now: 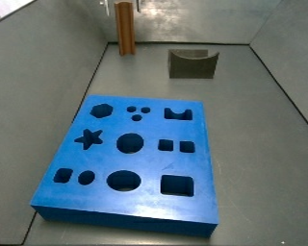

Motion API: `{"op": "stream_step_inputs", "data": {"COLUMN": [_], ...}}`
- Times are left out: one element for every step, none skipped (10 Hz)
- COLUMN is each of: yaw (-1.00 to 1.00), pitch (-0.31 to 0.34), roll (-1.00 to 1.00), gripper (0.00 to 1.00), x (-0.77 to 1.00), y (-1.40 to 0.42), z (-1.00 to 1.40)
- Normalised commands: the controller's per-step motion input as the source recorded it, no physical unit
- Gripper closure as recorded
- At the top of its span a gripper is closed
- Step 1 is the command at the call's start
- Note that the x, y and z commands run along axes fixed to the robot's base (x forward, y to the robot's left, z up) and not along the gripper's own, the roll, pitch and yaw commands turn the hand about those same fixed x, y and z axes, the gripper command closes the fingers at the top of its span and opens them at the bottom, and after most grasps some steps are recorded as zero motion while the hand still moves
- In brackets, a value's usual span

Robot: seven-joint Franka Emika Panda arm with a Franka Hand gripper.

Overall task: Pick up the arch object. Move up. Rotate the arch object. Move to above the board. Insert the arch object.
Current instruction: Pick up the arch object.

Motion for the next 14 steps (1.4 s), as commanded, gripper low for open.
{"op": "stream_step_inputs", "data": {"yaw": [0.01, 0.0, 0.0, 0.0, 0.0, 0.0, 0.0, 0.0, 0.0, 0.0, 0.0, 0.0, 0.0, 0.0], "pitch": [-0.114, 0.0, 0.0, 0.0, 0.0, 0.0, 0.0, 0.0, 0.0, 0.0, 0.0, 0.0, 0.0, 0.0], "roll": [0.06, 0.0, 0.0, 0.0, 0.0, 0.0, 0.0, 0.0, 0.0, 0.0, 0.0, 0.0, 0.0, 0.0], "gripper": [0.0, 1.0, 1.0, 1.0, 1.0, 1.0, 1.0, 1.0, 1.0, 1.0, 1.0, 1.0, 1.0, 1.0], "x": [-0.13, 0.0, 0.0, 0.0, 0.0, 0.0, 0.0, 0.0, 0.0, 0.0, 0.0, 0.0, 0.0, 0.0], "y": [-0.15, 0.0, 0.0, 0.0, 0.0, 0.0, 0.0, 0.0, 0.0, 0.0, 0.0, 0.0, 0.0, 0.0], "z": [-0.31, 0.0, 0.0, 0.0, 0.0, 0.0, 0.0, 0.0, 0.0, 0.0, 0.0, 0.0, 0.0, 0.0]}}
